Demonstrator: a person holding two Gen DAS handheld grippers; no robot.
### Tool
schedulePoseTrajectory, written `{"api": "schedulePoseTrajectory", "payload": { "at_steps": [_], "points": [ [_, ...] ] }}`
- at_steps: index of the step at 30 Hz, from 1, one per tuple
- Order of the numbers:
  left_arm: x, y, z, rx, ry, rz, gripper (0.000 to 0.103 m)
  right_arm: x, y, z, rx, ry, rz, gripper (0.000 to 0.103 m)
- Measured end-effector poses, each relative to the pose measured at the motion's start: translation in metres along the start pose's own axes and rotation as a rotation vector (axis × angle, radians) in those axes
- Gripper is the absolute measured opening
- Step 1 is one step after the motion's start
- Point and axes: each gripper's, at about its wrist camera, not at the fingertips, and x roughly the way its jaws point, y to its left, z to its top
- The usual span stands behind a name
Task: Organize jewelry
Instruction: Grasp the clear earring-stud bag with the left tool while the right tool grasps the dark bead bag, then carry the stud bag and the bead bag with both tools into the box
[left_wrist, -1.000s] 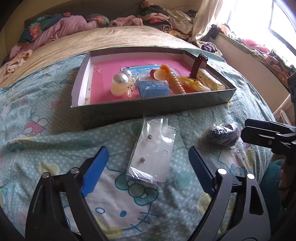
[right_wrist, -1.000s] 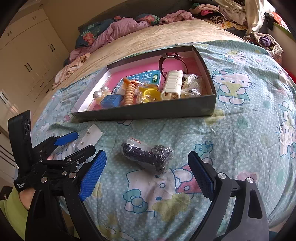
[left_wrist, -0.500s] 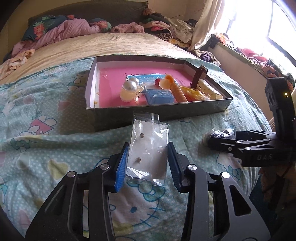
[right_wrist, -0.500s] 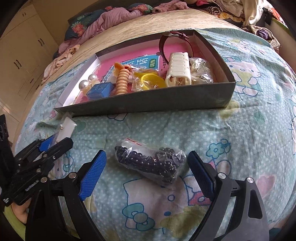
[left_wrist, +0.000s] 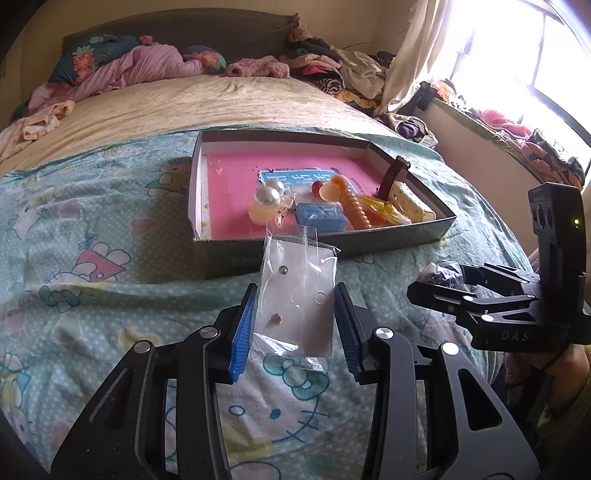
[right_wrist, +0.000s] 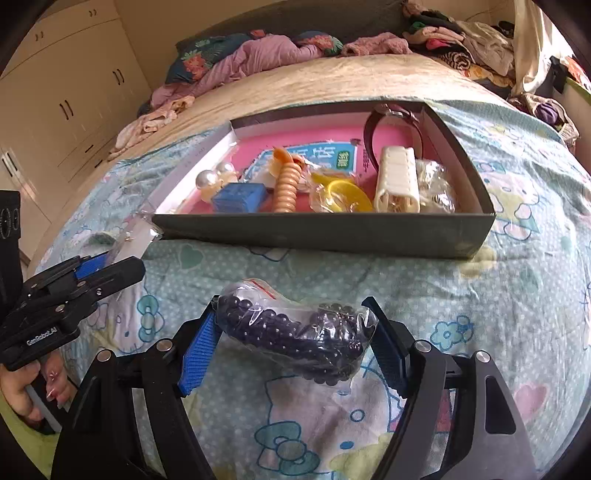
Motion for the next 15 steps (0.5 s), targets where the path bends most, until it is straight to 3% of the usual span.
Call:
{"api": "schedulePoseTrajectory", "payload": {
  "at_steps": [15],
  "points": [
    [-0.001,0.012,0.042,-0.016,-0.072,0.039,0.033,-0.035,0.015,0.050,-0.089,-0.113,0.003,0.073]
  ]
}}
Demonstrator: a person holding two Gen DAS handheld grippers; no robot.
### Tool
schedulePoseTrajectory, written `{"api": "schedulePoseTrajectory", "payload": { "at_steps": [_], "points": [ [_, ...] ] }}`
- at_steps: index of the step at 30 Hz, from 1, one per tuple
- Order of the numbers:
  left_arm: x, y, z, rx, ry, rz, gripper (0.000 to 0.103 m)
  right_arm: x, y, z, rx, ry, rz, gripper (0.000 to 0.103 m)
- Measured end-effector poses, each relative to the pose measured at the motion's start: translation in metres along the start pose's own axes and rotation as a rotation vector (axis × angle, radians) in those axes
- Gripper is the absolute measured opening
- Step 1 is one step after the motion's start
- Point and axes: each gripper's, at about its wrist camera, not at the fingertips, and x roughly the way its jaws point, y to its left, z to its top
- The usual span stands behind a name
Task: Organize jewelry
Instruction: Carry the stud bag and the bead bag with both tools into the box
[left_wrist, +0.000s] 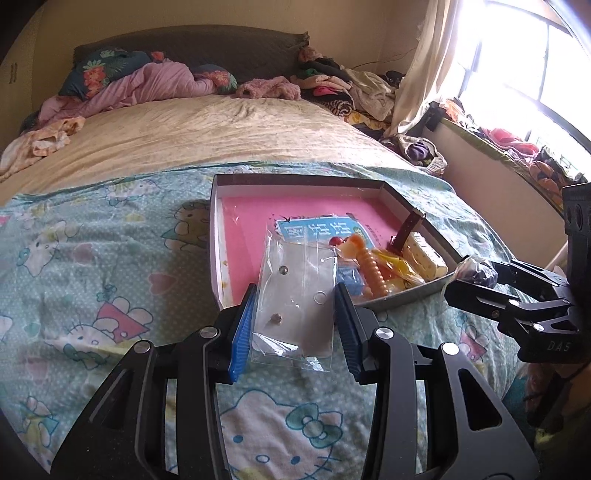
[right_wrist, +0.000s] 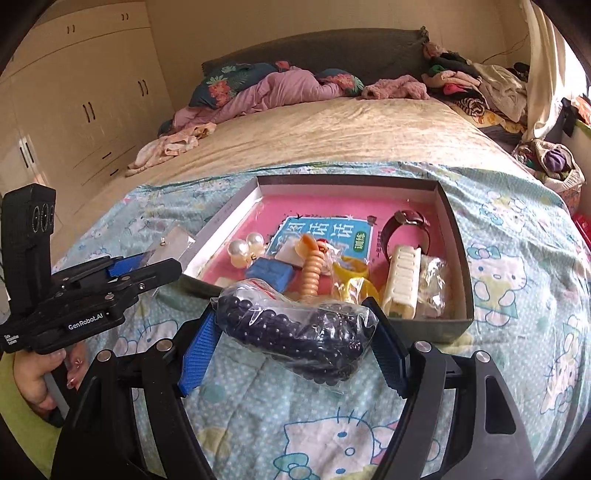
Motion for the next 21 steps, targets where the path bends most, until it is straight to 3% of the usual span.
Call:
{"api": "schedulePoseTrajectory", "payload": {
  "at_steps": [21],
  "points": [
    [0.025,0.004,0.023,-0.006,0.000,0.003,0.033,0.009,0.002,0.045,-0.049,-0.057,0.007,0.074]
  ]
}}
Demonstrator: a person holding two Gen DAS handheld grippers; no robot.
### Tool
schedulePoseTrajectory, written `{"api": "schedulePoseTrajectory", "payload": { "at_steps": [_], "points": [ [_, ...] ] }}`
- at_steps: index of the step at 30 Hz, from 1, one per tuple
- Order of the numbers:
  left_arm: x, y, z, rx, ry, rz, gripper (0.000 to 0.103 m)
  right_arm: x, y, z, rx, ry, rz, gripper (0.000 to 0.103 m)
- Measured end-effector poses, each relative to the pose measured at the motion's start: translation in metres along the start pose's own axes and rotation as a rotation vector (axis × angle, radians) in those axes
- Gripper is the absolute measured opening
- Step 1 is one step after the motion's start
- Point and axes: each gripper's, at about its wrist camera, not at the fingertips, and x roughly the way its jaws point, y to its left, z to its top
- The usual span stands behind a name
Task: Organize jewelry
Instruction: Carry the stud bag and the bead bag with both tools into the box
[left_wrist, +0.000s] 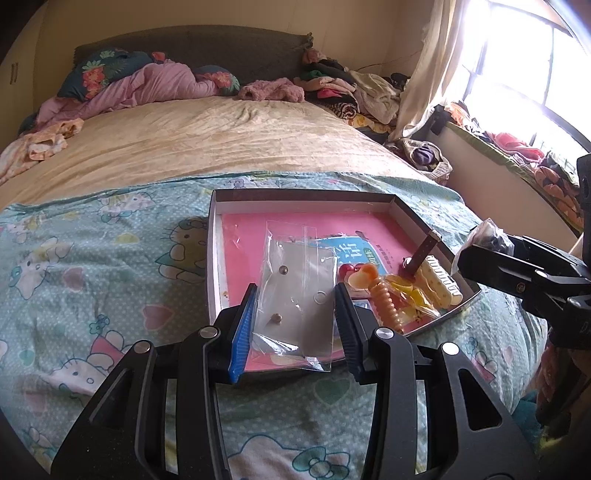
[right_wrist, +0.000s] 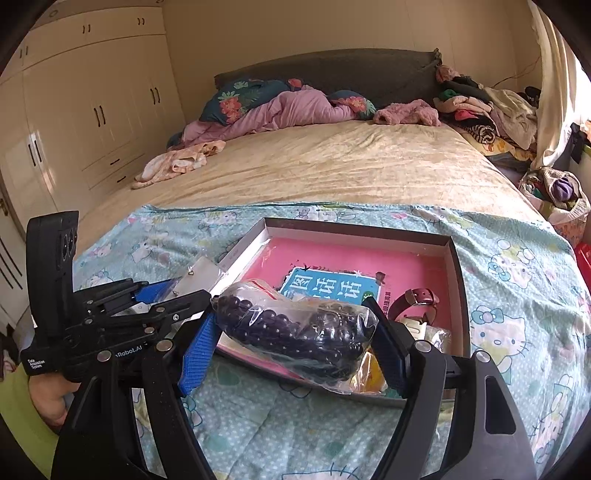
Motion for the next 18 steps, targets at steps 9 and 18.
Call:
{"api": "schedulePoseTrajectory", "payload": {
  "at_steps": [9,18],
  "points": [
    [0.015,-0.002,-0.002,0.005,0.028,-0.001,0.033,0.017,-0.017,-0.006,0.026,0.035,-0.022,0.074],
    [0.030,-0.003,-0.007,0.010,0.063,0.015,0.033,0.048,-0.025,-0.018,0.021,0.109,-0.038,0.074]
  ]
}}
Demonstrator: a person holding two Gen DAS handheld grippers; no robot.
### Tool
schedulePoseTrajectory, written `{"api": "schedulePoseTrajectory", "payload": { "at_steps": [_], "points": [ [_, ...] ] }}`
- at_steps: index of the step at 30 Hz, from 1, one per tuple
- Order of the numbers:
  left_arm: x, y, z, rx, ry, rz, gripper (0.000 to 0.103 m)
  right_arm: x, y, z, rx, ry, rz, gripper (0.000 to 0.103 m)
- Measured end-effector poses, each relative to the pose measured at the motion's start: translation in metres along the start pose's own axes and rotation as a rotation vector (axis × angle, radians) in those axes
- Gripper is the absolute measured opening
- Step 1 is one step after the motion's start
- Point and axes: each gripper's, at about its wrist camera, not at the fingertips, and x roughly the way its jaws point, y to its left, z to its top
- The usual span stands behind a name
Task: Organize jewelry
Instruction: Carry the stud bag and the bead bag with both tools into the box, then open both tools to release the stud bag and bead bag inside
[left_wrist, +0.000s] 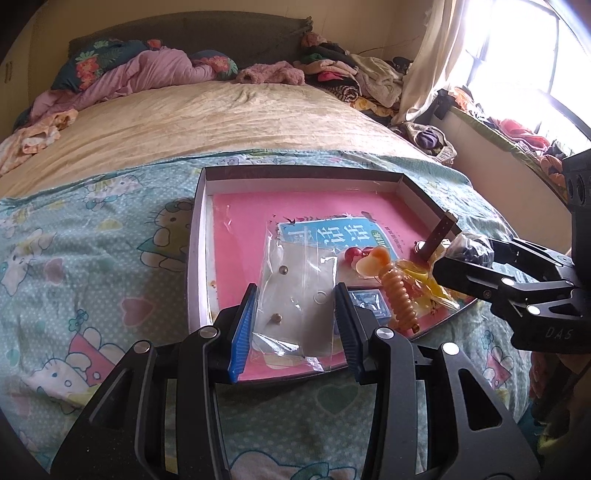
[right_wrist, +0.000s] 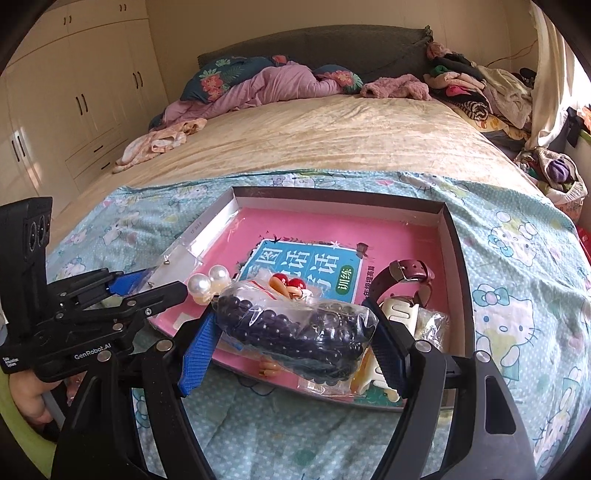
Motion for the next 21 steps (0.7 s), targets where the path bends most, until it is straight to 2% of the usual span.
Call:
{"api": "schedulePoseTrajectory", "payload": {
  "at_steps": [10,13,21],
  "points": [
    [0.005,0.002,-0.003,-0.003,0.015,0.006,0.033,0.024,-0.001,-0.010,0.015,0.066,0.015,0.075],
    [0.005,0.001,-0.003,-0.003,0.015,0.006,0.033,0.019,-0.002,-0.011,0.028,0.049,0.027,0.082],
    [0.006,0.000,-0.003,-0.001,0.020,0.008,0.033,-0.006,0.000,-0.010,0.040,0.009,0.041,0.090]
  ]
}}
